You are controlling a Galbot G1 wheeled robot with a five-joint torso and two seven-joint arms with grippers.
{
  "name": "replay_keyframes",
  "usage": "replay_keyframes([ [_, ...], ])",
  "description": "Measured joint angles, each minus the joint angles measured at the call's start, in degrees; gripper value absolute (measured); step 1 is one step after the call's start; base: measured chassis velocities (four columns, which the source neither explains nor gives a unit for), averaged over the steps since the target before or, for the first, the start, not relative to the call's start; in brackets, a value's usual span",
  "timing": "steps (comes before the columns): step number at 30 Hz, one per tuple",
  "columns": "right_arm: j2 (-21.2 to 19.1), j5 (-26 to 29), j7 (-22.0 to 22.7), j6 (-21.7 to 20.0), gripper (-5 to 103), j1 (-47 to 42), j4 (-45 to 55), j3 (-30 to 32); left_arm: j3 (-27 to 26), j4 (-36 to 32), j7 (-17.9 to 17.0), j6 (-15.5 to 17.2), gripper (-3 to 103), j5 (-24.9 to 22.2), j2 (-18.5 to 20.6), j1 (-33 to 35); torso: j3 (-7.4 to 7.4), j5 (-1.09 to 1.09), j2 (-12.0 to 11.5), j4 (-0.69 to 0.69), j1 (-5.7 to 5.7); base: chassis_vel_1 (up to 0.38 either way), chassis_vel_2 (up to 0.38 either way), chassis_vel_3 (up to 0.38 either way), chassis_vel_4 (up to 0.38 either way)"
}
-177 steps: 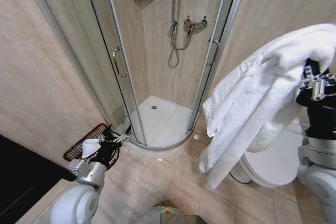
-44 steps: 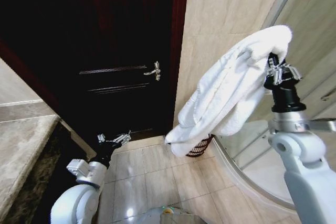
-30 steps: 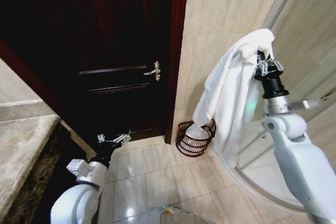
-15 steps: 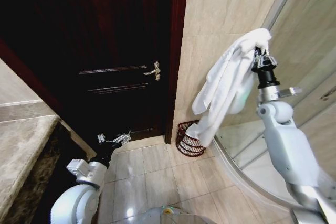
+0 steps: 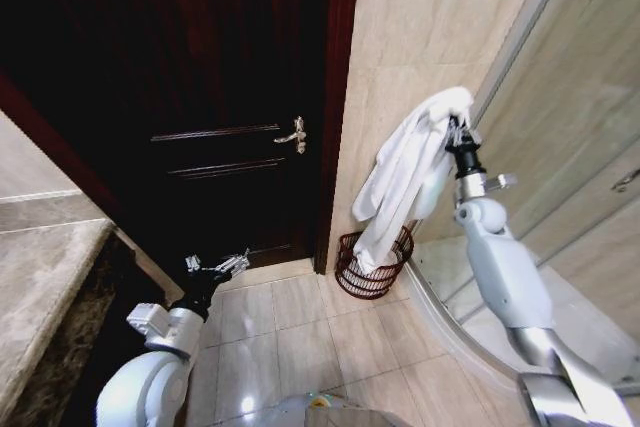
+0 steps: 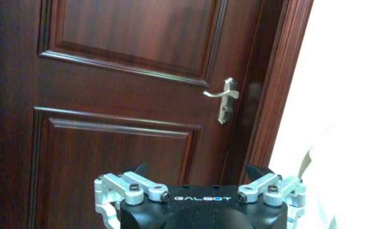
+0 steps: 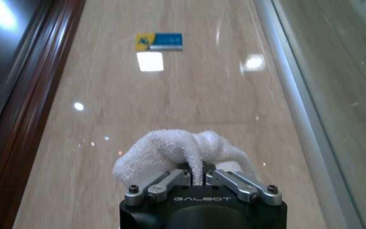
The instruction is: Discard the used towel into the hamper.
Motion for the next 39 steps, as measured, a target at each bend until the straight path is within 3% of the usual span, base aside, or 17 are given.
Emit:
replay_keyframes([
  [21,3.5,-0.2,-2.5,4.9,8,-8.6,-11.2,1.3,0.0,0.0,0.0,0.0,100,0.0,0.0,0.0,-0.01,-0.01,0.0,0.01,0.0,0.0,0.0,0.0,0.0],
  [39,6.8,-1.2,-5.0,6.7,8,-6.7,-23.2,-2.9,0.0,0.0,0.0,0.0,100,0.0,0.0,0.0,0.0,0.01,0.0,0.01,0.0,0.0,0.0,0.0,0.0],
])
